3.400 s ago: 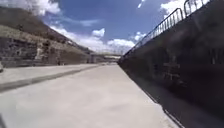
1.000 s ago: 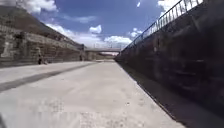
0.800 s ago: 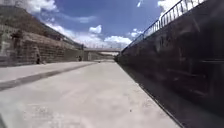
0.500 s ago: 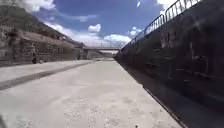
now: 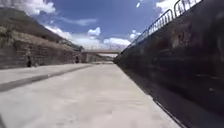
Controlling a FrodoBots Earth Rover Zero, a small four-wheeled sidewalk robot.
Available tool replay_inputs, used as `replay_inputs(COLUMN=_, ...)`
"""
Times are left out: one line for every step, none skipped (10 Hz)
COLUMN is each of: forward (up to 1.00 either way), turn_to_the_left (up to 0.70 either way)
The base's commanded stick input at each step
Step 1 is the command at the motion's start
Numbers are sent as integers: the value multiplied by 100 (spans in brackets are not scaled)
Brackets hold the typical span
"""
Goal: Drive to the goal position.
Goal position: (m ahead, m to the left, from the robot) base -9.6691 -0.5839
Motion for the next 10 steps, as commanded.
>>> replay_inputs(forward=100, turn_to_the_left=0)
replay_inputs(forward=100, turn_to_the_left=0)
replay_inputs(forward=100, turn_to_the_left=0)
replay_inputs(forward=100, turn_to_the_left=0)
replay_inputs(forward=100, turn_to_the_left=0)
replay_inputs(forward=100, turn_to_the_left=0)
replay_inputs(forward=100, turn_to_the_left=0)
replay_inputs(forward=100, turn_to_the_left=0)
replay_inputs(forward=100, turn_to_the_left=0)
replay_inputs(forward=100, turn_to_the_left=0)
